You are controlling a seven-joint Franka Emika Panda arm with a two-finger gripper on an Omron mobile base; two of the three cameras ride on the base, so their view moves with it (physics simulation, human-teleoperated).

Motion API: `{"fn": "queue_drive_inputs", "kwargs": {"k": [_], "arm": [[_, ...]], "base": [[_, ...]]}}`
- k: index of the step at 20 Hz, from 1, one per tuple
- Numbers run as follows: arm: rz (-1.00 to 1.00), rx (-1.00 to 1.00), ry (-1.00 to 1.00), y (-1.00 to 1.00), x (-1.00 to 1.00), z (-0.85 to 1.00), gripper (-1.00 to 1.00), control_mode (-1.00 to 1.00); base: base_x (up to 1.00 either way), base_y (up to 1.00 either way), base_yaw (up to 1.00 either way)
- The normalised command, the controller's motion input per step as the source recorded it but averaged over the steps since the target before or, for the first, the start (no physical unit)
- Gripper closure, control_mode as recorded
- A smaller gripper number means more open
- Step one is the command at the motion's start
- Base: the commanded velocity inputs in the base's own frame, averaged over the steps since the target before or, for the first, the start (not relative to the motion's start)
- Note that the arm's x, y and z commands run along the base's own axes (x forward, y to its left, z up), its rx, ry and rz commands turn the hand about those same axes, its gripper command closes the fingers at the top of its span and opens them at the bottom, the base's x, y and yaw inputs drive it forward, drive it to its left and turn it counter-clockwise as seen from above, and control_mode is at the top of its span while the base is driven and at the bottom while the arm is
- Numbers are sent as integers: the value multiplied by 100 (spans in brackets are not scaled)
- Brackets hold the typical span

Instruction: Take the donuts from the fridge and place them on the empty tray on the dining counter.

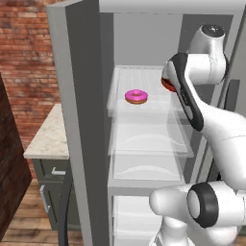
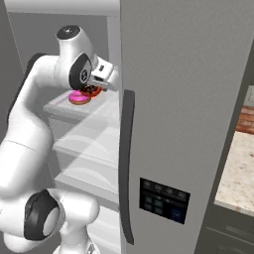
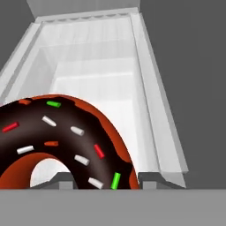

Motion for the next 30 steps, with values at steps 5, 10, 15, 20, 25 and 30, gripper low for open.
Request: {"fn": "queue_drive_inputs", "kwargs": {"k": [5,10,15,20,25,30], "arm": [[1,0,-78,10,-100,0,100,-100],[0,2,-75,34,-100,22,100,-100],[0,8,-13,3,-100,100,100,-100],[0,0,18,0,-100,65,100,-100],[0,0,16,-1,-100,-22,100,-100],[0,-3,-1,-7,-96,-59,100,-100]], "base": [[0,0,0],[0,0,0],[0,0,0],[0,0,0],[0,0,0],[0,0,0]]}}
